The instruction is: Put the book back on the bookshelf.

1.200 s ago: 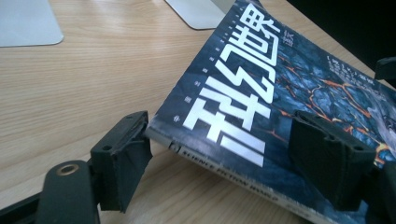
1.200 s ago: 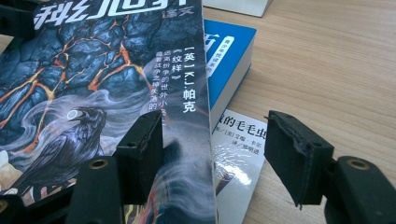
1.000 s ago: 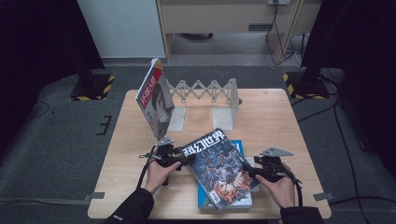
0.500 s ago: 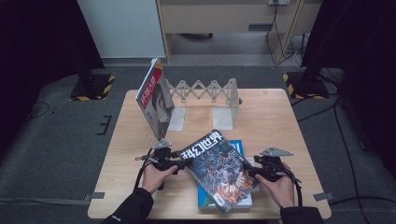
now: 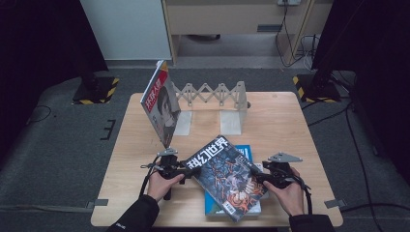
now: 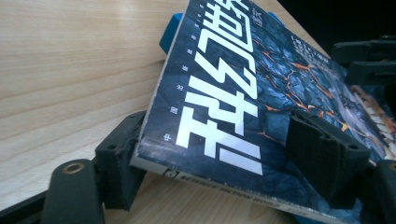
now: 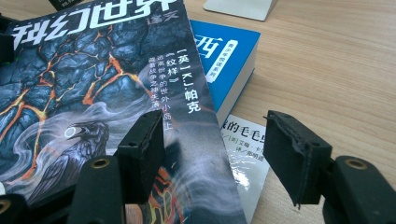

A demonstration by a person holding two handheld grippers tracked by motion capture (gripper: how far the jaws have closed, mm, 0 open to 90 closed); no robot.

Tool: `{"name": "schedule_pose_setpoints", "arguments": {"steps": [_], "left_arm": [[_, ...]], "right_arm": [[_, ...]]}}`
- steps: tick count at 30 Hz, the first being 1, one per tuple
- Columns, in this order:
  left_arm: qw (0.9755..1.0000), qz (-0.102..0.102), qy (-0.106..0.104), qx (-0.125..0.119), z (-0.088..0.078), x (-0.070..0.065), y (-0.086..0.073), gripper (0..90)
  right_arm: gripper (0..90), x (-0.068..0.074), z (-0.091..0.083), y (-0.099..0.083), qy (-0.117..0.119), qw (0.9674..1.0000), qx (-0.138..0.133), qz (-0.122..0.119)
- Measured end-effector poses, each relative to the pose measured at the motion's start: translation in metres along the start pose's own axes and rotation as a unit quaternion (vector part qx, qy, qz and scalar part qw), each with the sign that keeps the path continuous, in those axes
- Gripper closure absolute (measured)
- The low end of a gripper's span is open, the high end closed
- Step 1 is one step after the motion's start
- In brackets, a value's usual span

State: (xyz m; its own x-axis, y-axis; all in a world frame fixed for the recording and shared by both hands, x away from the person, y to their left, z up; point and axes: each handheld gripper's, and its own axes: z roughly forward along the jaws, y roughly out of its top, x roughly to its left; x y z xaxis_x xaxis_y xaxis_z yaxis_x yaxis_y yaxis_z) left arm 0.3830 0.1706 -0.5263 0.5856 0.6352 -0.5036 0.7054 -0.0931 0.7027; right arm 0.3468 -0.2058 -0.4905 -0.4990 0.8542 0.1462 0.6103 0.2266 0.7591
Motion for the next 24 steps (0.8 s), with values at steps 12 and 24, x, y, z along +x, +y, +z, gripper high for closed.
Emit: {"name": "schedule_pose_setpoints", "arguments": {"steps": [12,24], "left_arm": [[0.9999,-0.001,-0.003,-0.01,-0.02,-0.009,0.013,43.7],[0.9993,-0.032,-0.017,0.001,-0.014,-0.008,0.018,47.6]], "right_arm": [[38.4,0.0,0.002,-0.001,0.01,0.9999,-0.003,0.005],[38.1,0.0,0.004,-0.002,0.013,0.9998,-0.011,0.007]]}}
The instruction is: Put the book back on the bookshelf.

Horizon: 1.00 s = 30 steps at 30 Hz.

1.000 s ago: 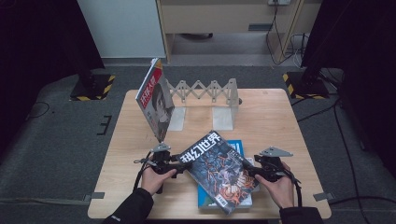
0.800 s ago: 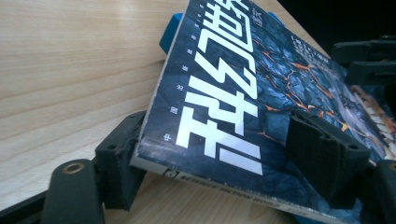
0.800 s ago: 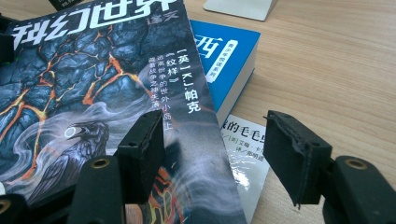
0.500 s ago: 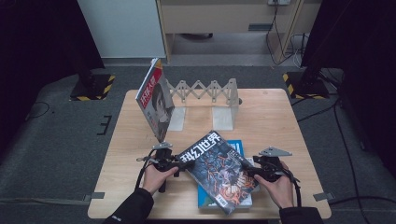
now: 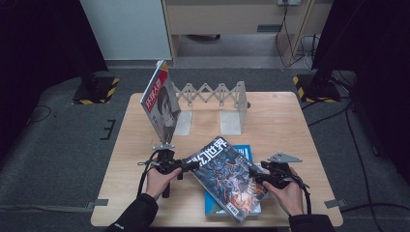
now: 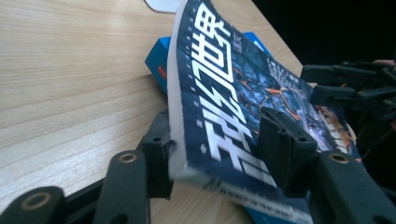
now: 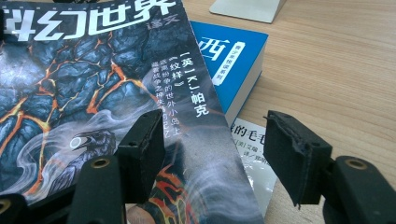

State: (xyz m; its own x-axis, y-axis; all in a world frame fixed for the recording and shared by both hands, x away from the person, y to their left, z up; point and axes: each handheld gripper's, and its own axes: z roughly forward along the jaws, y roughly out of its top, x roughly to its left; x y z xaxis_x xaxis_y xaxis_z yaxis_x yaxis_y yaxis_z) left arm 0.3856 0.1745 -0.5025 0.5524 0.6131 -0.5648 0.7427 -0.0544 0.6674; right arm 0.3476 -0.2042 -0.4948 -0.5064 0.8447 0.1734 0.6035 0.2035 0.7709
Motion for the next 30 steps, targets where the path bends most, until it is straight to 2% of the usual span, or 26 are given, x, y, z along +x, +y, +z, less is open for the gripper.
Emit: {"name": "schedule_pose_setpoints", "arguments": {"steps": [4,8,10,11,13,17,24,30], "left_arm": [[0.9999,0.007,0.003,0.01,0.008,0.001,0.001,46.2],[0.9999,-0.007,0.003,0.011,0.009,0.001,0.002,48.1],[0.9999,-0.013,-0.003,0.006,0.006,0.001,0.004,55.1],[0.9998,-0.017,-0.009,0.004,0.003,0.0,0.005,55.1],[0.9996,-0.02,-0.018,-0.001,-0.001,-0.004,0.008,60.4],[0.9998,-0.011,-0.018,-0.006,-0.007,-0.013,0.012,63.8],[0.9989,-0.036,-0.025,-0.017,-0.015,-0.022,0.017,70.1],[0.9987,-0.029,-0.028,-0.032,-0.025,-0.038,0.027,75.4]], "right_arm": [[38.0,0.0,0.0,0.0,0.0,1.0,-0.001,-0.002],[37.6,0.0,0.0,0.0,0.001,1.0,-0.001,-0.002],[37.5,0.0,0.0,0.0,0.0,1.0,-0.001,-0.004],[37.5,0.0,0.0,0.0,0.0,1.0,-0.001,-0.004],[37.1,-0.001,0.0,0.0,-0.001,1.0,-0.002,-0.005],[36.3,-0.002,0.0,0.0,0.001,1.0,-0.001,-0.007],[34.3,-0.003,-0.001,0.0,0.0,1.0,-0.001,-0.004],[35.4,-0.007,-0.006,0.001,-0.018,0.9997,-0.014,0.0]]}}
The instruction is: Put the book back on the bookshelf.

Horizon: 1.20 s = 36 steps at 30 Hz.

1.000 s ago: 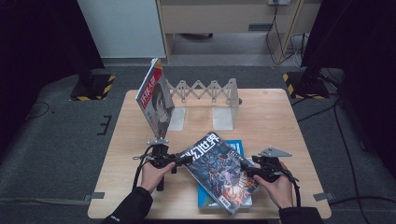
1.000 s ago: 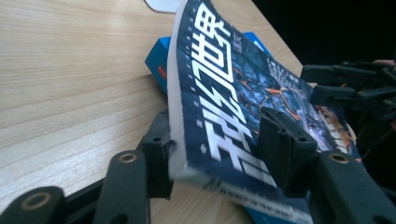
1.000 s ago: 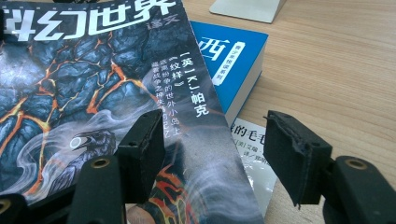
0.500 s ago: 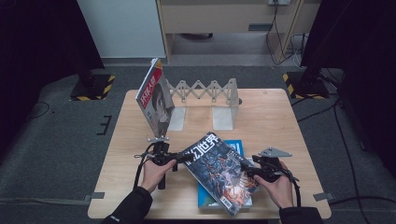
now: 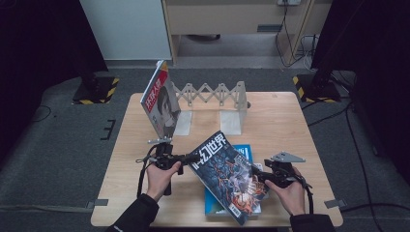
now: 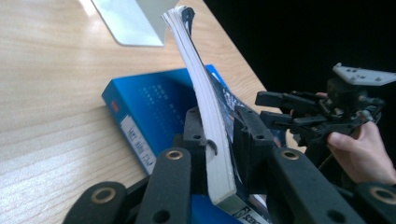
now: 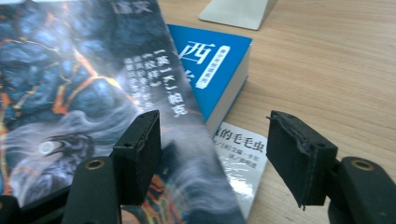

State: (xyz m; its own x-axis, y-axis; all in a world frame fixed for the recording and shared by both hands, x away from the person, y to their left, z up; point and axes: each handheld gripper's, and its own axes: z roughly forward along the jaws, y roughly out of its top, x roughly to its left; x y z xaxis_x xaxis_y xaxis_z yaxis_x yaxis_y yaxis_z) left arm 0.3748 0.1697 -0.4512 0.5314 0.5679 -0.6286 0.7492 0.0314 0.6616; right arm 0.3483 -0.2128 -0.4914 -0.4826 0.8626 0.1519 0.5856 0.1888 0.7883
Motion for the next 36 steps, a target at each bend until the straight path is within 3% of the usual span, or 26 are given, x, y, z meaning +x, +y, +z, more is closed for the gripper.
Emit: {"name": "schedule_pose_setpoints", "arguments": {"steps": [8,16,24,31,33,36], "left_arm": [[0.9996,-0.003,0.0,-0.027,-0.017,-0.017,0.014,78.9],[0.9977,0.023,-0.002,-0.064,-0.036,-0.038,0.033,81.5],[0.9962,0.046,0.007,-0.074,-0.046,-0.053,0.052,81.7],[0.9919,0.085,0.017,-0.093,-0.06,-0.074,0.072,81.8],[0.9909,0.086,0.014,-0.103,-0.066,-0.077,0.077,81.8],[0.9879,0.094,0.027,-0.12,-0.075,-0.082,0.086,81.9]], "right_arm": [[34.5,-0.008,-0.005,0.0,-0.018,0.9997,-0.014,0.013],[34.3,-0.02,-0.007,-0.002,-0.043,0.9989,-0.013,0.016],[34.2,-0.026,-0.008,-0.003,-0.055,0.9982,-0.01,0.02],[34.2,-0.03,-0.01,-0.004,-0.062,0.9977,-0.009,0.025],[34.3,-0.031,-0.01,-0.004,-0.063,0.9977,-0.008,0.025],[34.2,-0.033,-0.01,-0.004,-0.065,0.9976,-0.008,0.025]]}}
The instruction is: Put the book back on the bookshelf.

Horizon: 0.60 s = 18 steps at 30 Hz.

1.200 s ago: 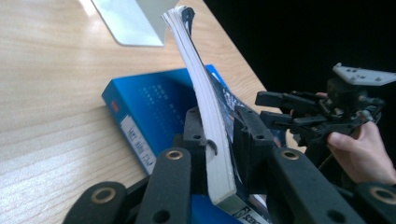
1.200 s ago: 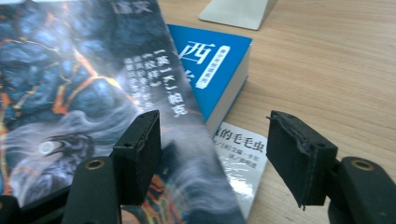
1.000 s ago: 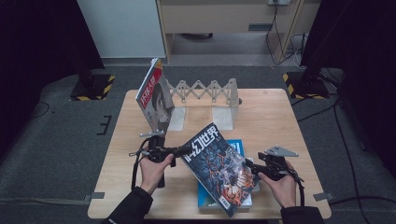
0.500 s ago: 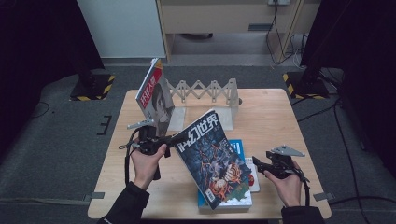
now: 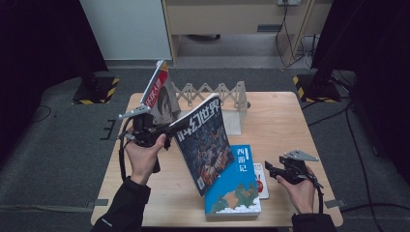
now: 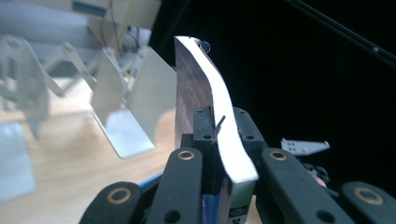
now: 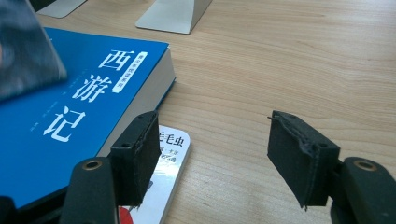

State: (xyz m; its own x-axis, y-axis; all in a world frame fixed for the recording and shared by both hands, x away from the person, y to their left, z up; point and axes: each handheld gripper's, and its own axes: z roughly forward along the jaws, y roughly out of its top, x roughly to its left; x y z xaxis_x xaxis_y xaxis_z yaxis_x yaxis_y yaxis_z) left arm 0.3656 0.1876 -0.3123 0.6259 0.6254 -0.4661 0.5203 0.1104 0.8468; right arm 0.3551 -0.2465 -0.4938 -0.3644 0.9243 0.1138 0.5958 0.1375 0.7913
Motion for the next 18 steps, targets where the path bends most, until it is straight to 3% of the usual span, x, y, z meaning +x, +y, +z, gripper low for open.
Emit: {"name": "schedule_pose_setpoints", "arguments": {"steps": [1,2,4,8,18], "left_arm": [[1.0,0.004,0.007,-0.005,-0.003,0.0,0.004,81.9],[0.9992,0.021,0.029,-0.017,-0.008,-0.002,0.012,81.8],[0.9986,0.029,0.039,-0.022,-0.011,-0.003,0.015,81.8],[0.9944,0.051,0.084,-0.039,-0.018,0.0,0.029,81.8],[0.9833,0.065,0.156,-0.068,-0.024,0.019,0.054,81.9]], "right_arm": [[34.2,0.0,0.0,0.0,0.0,1.0,0.0,0.0],[34.2,-0.001,0.0,0.0,-0.001,1.0,0.002,-0.001],[34.3,-0.002,0.0,0.0,-0.003,1.0,0.003,-0.001],[34.3,-0.003,0.001,-0.001,-0.006,1.0,0.004,-0.001],[34.2,-0.006,0.001,-0.001,-0.01,0.9999,0.006,-0.003]]}}
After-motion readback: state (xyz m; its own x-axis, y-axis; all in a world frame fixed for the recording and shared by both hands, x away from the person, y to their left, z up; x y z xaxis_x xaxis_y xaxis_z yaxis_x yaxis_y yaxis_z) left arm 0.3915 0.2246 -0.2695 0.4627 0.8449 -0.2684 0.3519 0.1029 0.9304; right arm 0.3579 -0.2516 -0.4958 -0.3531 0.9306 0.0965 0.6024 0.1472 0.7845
